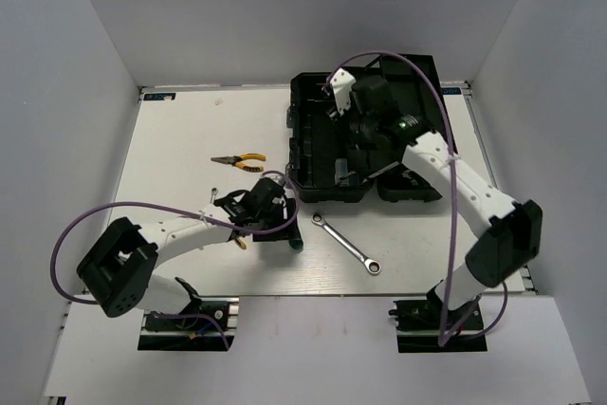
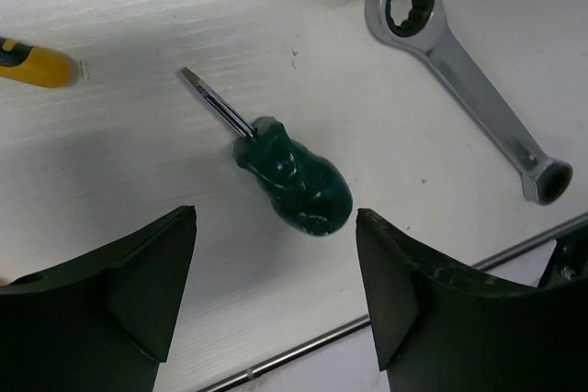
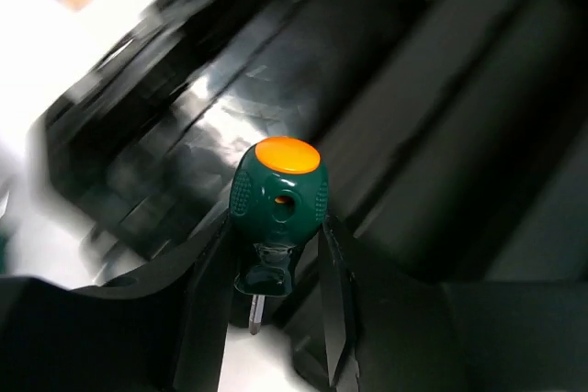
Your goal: Sort the tools into containers
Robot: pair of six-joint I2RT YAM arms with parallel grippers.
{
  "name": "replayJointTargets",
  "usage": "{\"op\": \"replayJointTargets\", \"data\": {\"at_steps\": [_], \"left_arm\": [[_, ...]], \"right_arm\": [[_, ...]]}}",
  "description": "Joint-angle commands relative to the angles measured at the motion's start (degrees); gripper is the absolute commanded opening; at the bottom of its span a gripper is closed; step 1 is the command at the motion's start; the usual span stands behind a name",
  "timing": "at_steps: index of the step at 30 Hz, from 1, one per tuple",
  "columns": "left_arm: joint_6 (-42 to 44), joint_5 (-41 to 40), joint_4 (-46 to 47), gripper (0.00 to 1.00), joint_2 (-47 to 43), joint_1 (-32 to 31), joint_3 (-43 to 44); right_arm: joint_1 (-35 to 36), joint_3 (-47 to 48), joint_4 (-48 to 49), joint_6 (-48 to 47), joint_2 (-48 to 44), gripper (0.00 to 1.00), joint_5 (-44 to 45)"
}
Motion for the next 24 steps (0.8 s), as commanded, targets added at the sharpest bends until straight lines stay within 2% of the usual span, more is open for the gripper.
{"op": "replayJointTargets", "data": {"at_steps": [1,6,10,14,20,21,23,24], "left_arm": [[-3.2,-3.2,3.5,0.8,0.4,-1.6,1.0],[-3.9,-4.8,3.5,0.8,1.5,-2.8,2.0],[-3.9,-5.9,2.9,0.8,3.0,-3.3,3.6],[-4.4,-7.1,2.9,0.8,3.5,-4.4,3.6],[-4.9,-7.1,3.9,0.8,5.7,-4.4,2.5],[-4.9,-7.1,3.9,0.8,6.2,-4.4,2.5],[-5.4,-7.1,4.6,0.8,8.0,-5.0,2.5],[-5.4,-7.1,4.6,0.8,8.6,-5.0,2.5]], "right_arm": [[-2.6,6.5,4.9,1.1,6.9,0.0,8.4],[-5.0,12.4,4.5,3.8,15.5,0.0,8.6],[-6.8,21.1,3.0,6.5,22.3,0.0,13.3],[-8.3,29.6,1.7,6.7,28.5,0.0,13.9],[-9.8,32.2,-0.2,6.5,32.4,0.02,13.2],[-9.8,32.4,-0.6,6.6,32.6,0.21,12.9],[-10.3,32.2,-1.2,7.2,32.6,0.38,12.7],[-10.4,31.9,-1.3,7.4,32.4,0.58,12.5]]}}
